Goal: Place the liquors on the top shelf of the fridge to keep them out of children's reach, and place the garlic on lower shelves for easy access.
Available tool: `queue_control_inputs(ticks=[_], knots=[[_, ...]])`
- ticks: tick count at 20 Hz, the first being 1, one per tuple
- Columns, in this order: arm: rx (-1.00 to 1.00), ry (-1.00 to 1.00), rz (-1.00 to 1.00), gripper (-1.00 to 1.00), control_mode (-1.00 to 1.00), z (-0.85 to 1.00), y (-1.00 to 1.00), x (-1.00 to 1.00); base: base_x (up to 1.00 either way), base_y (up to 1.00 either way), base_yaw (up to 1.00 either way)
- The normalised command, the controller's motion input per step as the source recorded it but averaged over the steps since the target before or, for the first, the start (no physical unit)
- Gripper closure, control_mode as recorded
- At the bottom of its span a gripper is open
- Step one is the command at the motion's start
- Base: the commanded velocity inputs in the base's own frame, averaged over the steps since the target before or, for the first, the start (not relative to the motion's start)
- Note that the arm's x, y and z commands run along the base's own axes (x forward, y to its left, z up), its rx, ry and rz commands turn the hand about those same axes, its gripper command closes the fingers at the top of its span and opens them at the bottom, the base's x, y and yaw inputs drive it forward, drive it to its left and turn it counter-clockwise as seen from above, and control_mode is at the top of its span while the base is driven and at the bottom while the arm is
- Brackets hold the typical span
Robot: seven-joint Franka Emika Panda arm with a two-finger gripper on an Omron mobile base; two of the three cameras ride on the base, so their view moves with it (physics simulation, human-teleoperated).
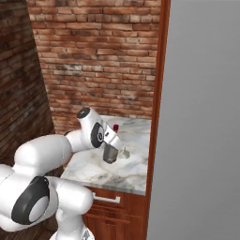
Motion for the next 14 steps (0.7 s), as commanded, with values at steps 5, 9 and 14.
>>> queue_control_inputs(ticks=[5,9,14], knots=[[0.07,-0.5,0.44,1.0,-1.0,0.94,0.0,-0.63,0.0,0.0,0.0],[0.06,-0.48,0.4,1.0,-1.0,1.0,0.0,-0.63,0.0,0.0,0.0],[0.03,-0.39,0.34,1.0,-1.0,1.0,0.16,-0.52,0.0,0.0,0.0]])
